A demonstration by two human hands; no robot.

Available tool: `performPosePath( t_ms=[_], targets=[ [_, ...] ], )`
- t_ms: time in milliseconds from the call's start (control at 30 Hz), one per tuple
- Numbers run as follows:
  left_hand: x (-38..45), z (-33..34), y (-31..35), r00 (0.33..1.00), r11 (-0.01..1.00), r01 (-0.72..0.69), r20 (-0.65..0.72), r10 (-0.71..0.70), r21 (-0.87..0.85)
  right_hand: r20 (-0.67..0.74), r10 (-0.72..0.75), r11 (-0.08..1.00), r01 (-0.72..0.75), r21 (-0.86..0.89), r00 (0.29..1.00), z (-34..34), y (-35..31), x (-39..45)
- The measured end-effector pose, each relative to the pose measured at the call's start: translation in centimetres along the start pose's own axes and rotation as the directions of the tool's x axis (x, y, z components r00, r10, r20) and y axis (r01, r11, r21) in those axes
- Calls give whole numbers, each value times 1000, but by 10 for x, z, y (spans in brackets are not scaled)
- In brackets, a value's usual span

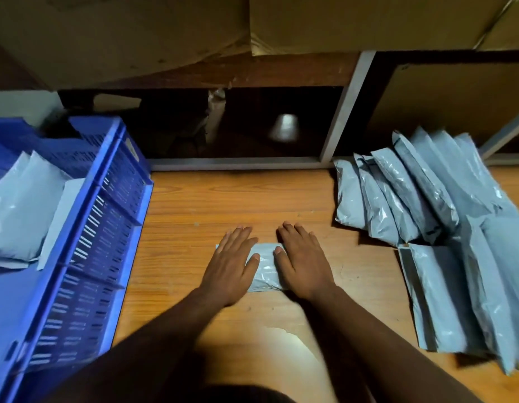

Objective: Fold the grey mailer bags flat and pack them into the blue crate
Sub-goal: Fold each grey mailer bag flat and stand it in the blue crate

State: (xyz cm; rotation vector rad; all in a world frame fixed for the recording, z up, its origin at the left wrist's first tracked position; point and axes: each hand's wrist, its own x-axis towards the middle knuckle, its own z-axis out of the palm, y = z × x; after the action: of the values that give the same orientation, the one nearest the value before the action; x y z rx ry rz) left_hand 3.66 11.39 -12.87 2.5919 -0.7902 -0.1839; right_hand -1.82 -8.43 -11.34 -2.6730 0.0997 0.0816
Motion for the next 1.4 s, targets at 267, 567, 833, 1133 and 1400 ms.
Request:
performPosePath(
  t_ms=[267, 567, 833, 1133, 1400],
  targets=[
    [-8, -45, -17, 994, 993, 105, 42, -104, -46, 226, -22, 997, 40, -73, 974, -51, 9, -5],
    [-25, -66, 0, 969, 1000, 22, -247, -25, -16, -207, -321, 946, 302, -120, 924, -59, -21, -18],
    [-55, -41, -10, 988, 989, 95, -108, -108, -114, -97, -201, 979, 197, -48, 975, -35, -6, -26],
    [-1, -7, -6, 996, 998, 66, -69, -65, 22, 23, -80, 969, 83, -232, 997, 27, -43, 20],
    [1, 12, -10, 984, 994, 62, -172, -45, 95, 19, -65, 963, 68, -263, 998, 36, -43, 23]
  ],
)
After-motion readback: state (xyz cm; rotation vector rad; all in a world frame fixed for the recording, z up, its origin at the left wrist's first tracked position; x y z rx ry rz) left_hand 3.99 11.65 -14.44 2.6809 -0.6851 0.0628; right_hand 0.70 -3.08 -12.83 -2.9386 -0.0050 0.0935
